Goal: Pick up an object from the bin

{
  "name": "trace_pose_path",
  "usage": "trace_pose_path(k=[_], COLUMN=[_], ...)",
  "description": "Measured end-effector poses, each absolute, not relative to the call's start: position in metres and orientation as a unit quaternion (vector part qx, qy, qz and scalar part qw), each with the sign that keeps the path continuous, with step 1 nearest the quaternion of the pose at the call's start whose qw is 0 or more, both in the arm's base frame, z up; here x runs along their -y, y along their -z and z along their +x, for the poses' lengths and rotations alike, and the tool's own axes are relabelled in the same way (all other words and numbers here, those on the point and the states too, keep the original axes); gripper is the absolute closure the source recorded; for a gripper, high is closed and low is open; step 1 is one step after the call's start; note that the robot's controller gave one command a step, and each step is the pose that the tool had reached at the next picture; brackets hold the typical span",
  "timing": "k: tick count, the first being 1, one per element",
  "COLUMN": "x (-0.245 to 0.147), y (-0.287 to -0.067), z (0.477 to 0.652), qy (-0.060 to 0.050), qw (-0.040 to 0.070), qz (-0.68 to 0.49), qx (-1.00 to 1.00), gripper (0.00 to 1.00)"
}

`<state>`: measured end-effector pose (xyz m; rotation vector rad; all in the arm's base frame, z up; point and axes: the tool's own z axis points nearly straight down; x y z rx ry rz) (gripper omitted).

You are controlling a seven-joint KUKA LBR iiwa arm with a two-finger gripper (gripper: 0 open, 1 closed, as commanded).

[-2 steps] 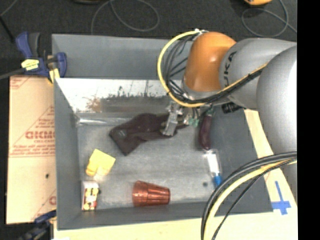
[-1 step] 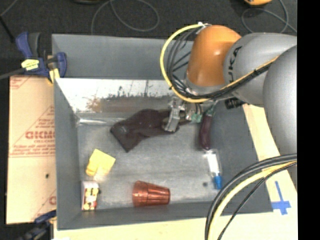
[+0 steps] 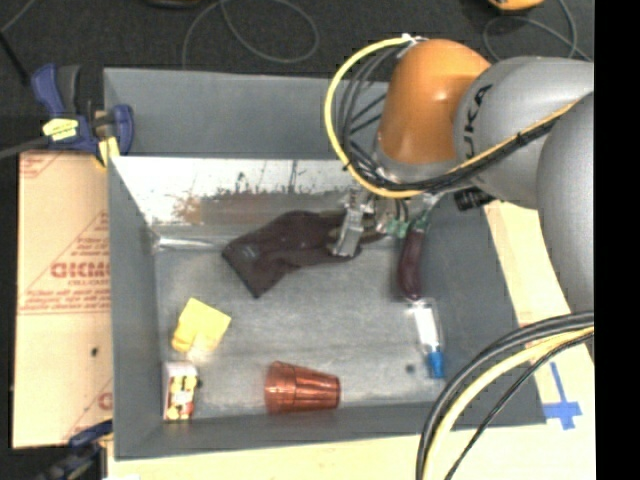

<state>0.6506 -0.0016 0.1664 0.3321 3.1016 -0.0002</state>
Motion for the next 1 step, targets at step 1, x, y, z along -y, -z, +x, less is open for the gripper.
trace_pose_path(k=[1], x=[0.0018], y=[-0.1752], z=[0.6515], qy=[0.0], qw=[0.013], qz=[0.106], qx=[-0.994], gripper=[1.0])
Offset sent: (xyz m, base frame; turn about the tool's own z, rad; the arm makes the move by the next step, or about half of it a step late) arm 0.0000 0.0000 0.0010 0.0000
